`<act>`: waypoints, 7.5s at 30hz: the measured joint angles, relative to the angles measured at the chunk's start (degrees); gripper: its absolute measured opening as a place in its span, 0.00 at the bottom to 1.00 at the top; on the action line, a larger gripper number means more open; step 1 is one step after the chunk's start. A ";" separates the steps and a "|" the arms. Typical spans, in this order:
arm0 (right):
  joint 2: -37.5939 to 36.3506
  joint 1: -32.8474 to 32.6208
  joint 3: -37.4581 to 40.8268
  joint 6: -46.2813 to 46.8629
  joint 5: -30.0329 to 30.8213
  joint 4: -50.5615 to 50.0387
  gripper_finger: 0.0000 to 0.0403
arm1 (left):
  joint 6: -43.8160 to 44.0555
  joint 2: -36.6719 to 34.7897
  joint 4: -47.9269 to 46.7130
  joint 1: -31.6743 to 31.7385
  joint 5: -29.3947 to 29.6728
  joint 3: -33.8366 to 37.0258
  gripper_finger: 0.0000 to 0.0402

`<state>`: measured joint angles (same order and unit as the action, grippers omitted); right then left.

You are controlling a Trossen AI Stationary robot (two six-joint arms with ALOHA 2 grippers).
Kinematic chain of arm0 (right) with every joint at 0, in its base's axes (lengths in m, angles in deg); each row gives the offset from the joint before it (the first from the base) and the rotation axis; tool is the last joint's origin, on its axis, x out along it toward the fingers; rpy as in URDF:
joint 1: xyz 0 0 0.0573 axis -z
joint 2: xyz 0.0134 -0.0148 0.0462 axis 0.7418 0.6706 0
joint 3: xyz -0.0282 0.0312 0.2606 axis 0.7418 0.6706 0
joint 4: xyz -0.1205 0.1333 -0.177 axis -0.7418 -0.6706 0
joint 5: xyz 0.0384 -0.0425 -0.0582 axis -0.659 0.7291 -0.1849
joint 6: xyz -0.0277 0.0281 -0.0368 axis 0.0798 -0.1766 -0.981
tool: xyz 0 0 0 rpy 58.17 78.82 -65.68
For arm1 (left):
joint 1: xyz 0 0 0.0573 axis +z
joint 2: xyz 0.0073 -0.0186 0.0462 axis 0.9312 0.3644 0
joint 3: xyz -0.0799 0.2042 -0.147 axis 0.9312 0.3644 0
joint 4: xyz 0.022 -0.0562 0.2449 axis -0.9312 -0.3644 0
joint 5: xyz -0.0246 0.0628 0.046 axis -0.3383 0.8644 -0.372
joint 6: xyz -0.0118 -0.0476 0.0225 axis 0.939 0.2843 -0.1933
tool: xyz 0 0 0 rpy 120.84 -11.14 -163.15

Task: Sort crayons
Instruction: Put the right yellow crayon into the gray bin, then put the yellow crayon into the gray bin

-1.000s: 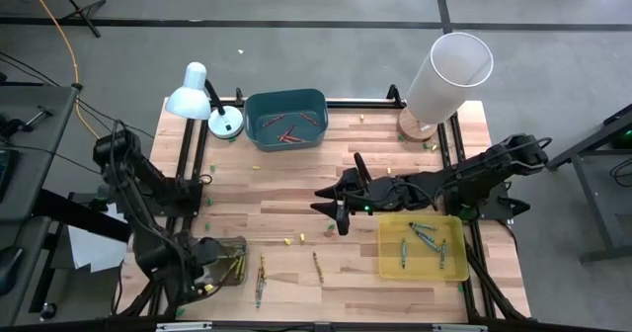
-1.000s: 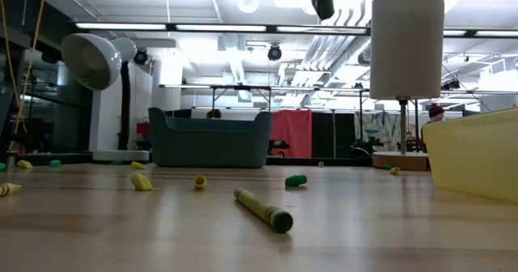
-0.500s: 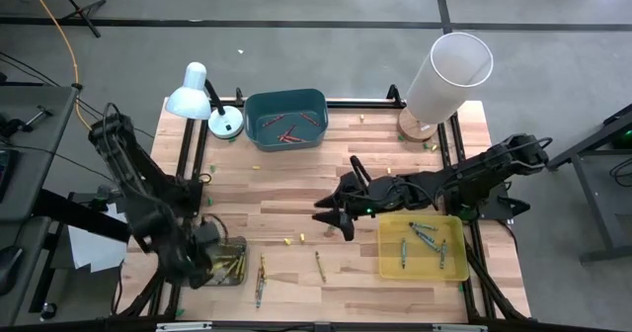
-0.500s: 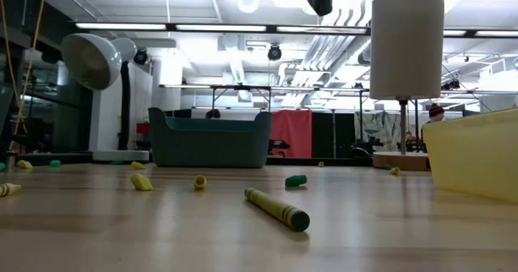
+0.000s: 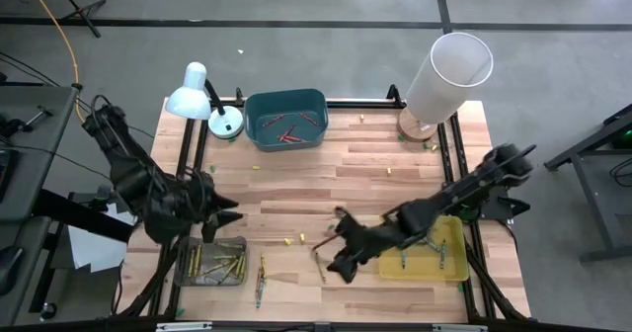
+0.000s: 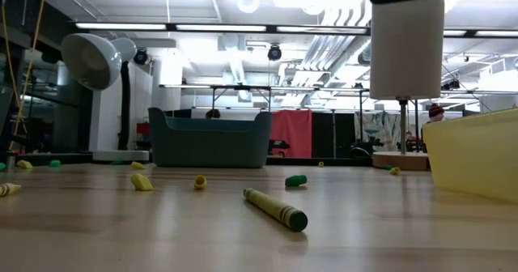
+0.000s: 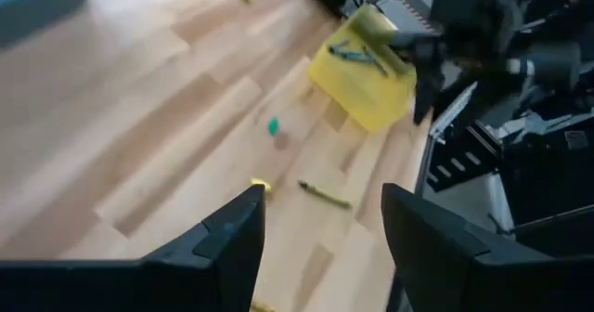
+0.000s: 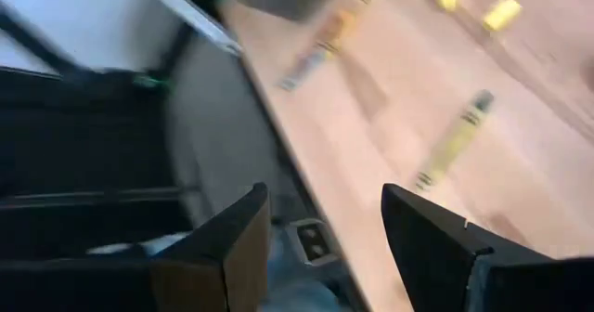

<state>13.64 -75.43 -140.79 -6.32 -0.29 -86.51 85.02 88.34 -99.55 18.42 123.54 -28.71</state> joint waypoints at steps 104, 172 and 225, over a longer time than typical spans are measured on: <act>0.83 11.18 -9.34 -53.10 10.15 19.10 0.00 | -58.14 9.35 67.50 21.88 -12.64 9.27 0.50; -5.90 4.38 -9.23 -25.55 3.80 -25.18 0.55 | 11.08 1.43 -0.28 -1.98 -23.04 2.44 0.51; 36.23 6.88 -59.43 -7.09 17.75 -63.99 0.04 | -22.01 -17.30 3.87 1.08 -2.27 2.42 0.49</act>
<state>49.87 -68.55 -200.22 -13.41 17.46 -150.51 63.01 71.04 -95.68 19.50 121.28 -26.29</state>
